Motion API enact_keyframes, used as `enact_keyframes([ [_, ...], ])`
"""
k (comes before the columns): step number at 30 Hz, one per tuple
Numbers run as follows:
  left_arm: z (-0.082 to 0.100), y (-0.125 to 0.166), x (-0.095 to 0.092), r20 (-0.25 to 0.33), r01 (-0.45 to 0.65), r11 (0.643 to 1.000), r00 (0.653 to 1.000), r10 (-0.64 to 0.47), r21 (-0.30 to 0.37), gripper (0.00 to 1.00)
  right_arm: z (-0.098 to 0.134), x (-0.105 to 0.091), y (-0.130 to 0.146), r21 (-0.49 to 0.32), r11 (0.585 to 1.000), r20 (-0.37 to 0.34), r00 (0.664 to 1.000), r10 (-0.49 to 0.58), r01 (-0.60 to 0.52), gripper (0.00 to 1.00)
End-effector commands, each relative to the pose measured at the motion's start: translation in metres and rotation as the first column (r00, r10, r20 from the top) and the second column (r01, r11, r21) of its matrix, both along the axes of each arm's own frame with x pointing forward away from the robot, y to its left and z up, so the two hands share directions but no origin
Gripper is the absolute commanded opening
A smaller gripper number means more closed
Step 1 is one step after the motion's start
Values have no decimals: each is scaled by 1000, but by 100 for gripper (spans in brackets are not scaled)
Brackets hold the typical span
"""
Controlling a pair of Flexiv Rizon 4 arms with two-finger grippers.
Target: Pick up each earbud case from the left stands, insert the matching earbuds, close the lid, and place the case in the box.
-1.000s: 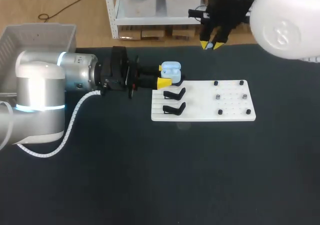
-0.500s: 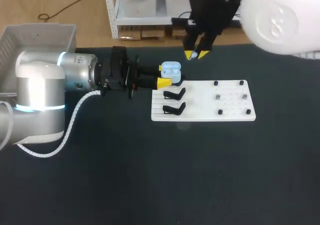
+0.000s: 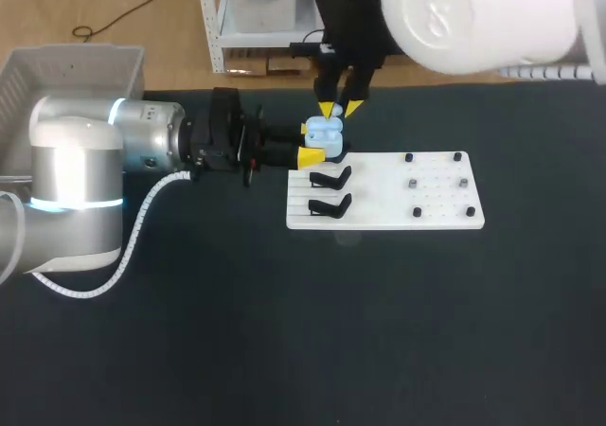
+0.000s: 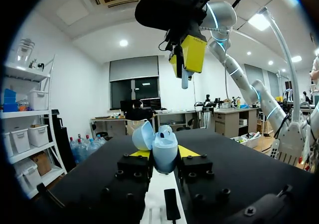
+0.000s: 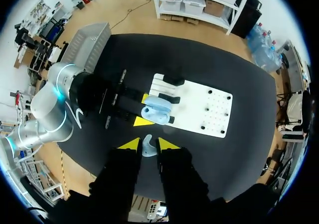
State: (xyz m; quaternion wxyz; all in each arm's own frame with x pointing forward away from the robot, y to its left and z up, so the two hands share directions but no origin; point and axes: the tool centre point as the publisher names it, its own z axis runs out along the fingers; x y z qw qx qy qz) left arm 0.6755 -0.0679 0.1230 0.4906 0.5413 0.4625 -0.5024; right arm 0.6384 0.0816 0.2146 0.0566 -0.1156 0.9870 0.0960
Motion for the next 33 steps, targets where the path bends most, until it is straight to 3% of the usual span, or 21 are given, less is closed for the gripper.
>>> enact_keyframes([
  [1, 0, 0, -1, 3, -4, 1000, 1000, 4, -2, 0, -5, 2, 5, -3, 1000, -14, 1000, 15, -15, 0],
  [33, 0, 0, -1, 3, -4, 1000, 1000, 4, -2, 0, -33, 16, 17, -75, 993, 6, 995, 95, -95, 0],
])
